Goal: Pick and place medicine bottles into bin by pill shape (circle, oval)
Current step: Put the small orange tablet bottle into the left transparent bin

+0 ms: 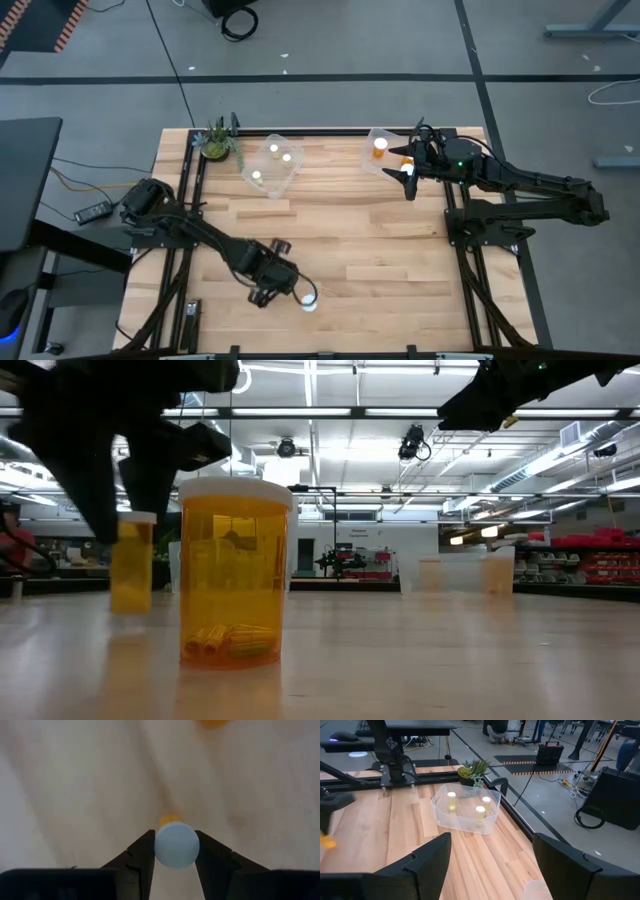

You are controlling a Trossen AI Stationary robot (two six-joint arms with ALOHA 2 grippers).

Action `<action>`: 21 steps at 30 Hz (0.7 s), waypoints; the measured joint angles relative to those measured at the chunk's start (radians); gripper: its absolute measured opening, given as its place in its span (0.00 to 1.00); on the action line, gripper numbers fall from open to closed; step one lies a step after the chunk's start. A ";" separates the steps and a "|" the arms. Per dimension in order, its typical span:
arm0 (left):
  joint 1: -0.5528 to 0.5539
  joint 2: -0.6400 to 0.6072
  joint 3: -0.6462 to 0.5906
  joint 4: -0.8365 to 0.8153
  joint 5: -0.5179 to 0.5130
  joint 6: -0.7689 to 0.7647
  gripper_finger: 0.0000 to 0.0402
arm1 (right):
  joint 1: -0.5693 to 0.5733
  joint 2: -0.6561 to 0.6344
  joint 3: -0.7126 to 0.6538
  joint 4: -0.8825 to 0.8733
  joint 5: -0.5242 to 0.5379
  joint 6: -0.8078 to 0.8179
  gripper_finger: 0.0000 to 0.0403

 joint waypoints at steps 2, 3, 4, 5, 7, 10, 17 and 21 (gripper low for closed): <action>0.033 -0.019 0.000 -0.037 -0.011 0.024 0.30 | 0.000 0.000 0.000 0.001 0.000 0.000 0.71; 0.050 -0.032 0.000 -0.042 -0.020 0.034 0.30 | 0.000 0.000 0.000 0.001 0.000 0.000 0.71; 0.072 -0.043 0.000 -0.048 -0.024 0.050 0.30 | 0.000 0.000 0.000 -0.001 0.000 0.000 0.71; 0.091 -0.057 0.000 -0.052 -0.027 0.061 0.30 | 0.000 0.000 0.000 0.000 0.000 0.000 0.71; 0.139 -0.088 0.000 -0.060 -0.035 0.085 0.31 | 0.000 0.000 0.000 -0.001 0.000 0.000 0.71; 0.219 -0.137 0.000 -0.061 -0.045 0.129 0.32 | 0.000 0.000 0.000 -0.001 0.000 -0.004 0.71; 0.423 -0.215 0.000 -0.057 -0.055 0.202 0.31 | 0.000 0.000 0.000 -0.006 0.000 -0.007 0.71; 0.534 -0.230 0.000 -0.052 -0.056 0.233 0.32 | 0.000 0.000 0.000 -0.008 0.000 -0.008 0.71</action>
